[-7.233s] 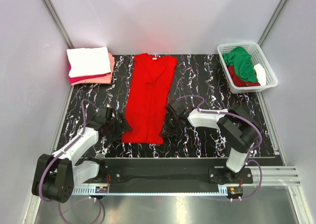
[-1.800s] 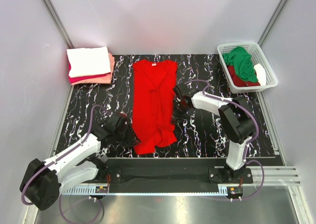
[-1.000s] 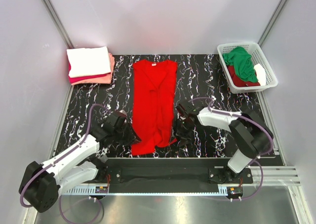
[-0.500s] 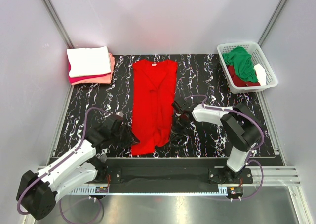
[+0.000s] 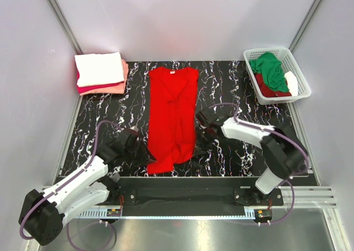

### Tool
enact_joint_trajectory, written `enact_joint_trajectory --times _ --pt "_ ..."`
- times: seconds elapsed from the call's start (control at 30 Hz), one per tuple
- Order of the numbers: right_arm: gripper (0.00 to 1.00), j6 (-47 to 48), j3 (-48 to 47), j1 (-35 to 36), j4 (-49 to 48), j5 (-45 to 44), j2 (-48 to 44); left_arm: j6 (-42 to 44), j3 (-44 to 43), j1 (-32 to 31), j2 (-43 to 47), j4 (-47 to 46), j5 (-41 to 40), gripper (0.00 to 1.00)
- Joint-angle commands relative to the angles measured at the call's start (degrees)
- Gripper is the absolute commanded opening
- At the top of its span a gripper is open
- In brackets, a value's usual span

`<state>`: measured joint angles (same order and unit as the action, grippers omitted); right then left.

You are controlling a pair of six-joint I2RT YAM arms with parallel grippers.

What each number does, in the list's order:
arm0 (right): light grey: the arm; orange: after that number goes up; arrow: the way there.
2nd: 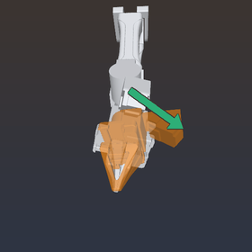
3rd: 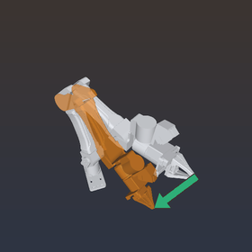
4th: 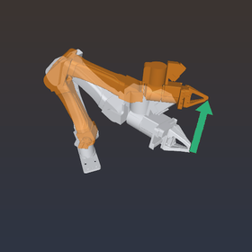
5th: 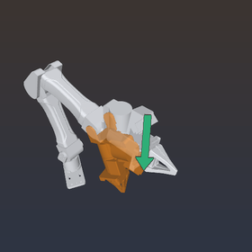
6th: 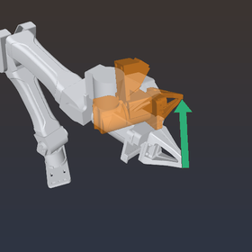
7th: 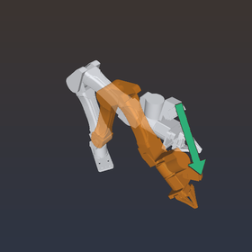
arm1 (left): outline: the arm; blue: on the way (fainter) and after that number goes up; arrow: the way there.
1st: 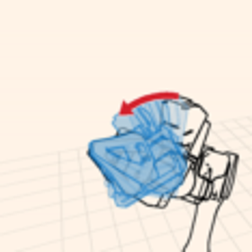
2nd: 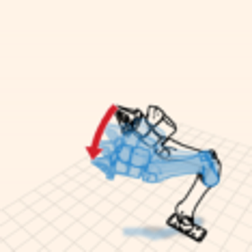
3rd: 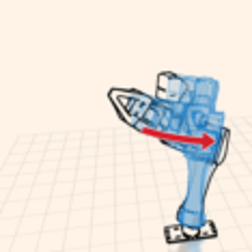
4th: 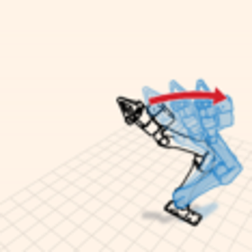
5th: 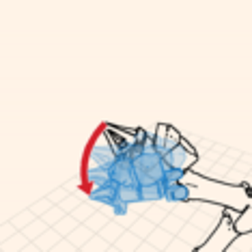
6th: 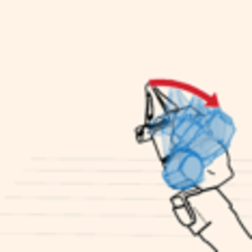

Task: Fold and stack the t-shirts
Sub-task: Fold the tshirt

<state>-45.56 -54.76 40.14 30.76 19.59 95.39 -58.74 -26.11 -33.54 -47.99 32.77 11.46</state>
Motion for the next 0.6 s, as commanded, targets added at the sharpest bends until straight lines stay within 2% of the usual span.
enact_joint_trajectory --times 0.0,0.3,0.57 --pt "0.0 3.02 -0.52 0.38 7.18 -6.13 -8.28 0.21 -1.75 0.23 0.35 -0.69 -0.74 0.25" --pt "0.0 5.74 -2.27 0.47 20.73 -13.25 -20.76 -0.32 -1.75 0.23 -1.14 -3.06 0.4 0.25" --pt "0.0 10.66 -9.48 0.47 31.97 -20.99 -22.62 -0.23 -2.54 0.23 -2.64 -4.82 1.28 0.25"
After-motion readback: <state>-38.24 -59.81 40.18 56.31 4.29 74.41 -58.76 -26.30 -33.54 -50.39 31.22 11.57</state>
